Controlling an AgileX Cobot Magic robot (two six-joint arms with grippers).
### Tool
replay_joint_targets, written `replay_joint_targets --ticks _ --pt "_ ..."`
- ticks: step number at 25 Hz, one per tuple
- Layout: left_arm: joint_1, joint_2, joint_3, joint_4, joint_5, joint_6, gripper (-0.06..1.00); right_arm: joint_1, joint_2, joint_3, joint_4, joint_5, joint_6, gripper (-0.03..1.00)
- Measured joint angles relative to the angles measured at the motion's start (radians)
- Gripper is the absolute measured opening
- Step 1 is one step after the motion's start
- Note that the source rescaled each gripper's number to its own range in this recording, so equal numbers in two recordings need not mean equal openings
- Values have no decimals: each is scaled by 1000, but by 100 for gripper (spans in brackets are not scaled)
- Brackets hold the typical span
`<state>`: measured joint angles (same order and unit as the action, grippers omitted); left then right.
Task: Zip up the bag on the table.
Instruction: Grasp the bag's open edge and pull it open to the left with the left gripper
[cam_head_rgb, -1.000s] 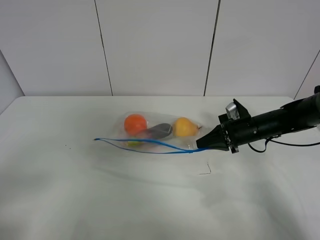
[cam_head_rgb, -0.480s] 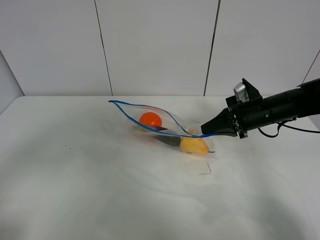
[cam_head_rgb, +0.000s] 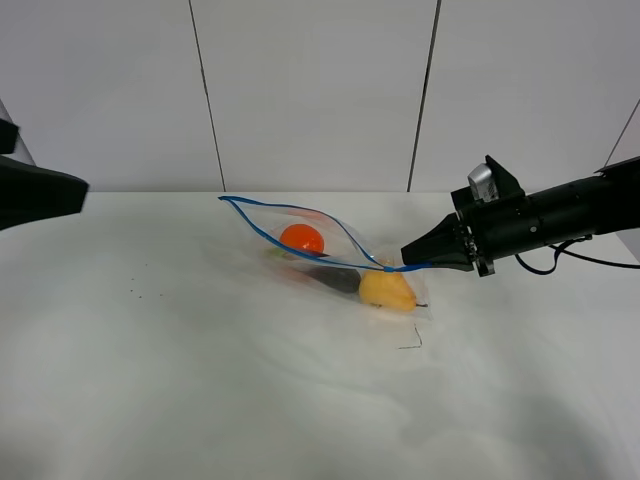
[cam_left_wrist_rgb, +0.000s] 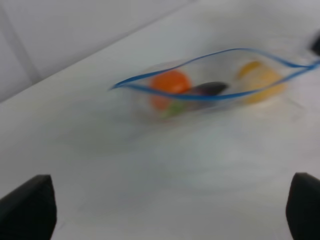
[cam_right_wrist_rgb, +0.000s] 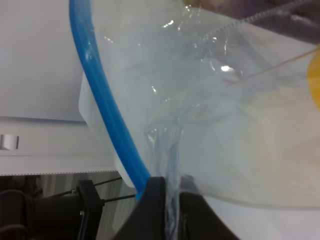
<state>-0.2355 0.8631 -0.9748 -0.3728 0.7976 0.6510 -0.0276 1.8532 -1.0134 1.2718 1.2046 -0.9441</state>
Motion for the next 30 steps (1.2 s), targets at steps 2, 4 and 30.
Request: replay_joint_targets --ticks 2,4,30 --pt "-123 63 -7 61 -22 -2 100 0 0 0 0 0 0 0" --pt "-262 117 -7 170 -58 -40 100 0 0 0 0 0 0 0" --pt "-935 992 -216 1711 -334 -1078 93 0 0 0 7 0 26 0"
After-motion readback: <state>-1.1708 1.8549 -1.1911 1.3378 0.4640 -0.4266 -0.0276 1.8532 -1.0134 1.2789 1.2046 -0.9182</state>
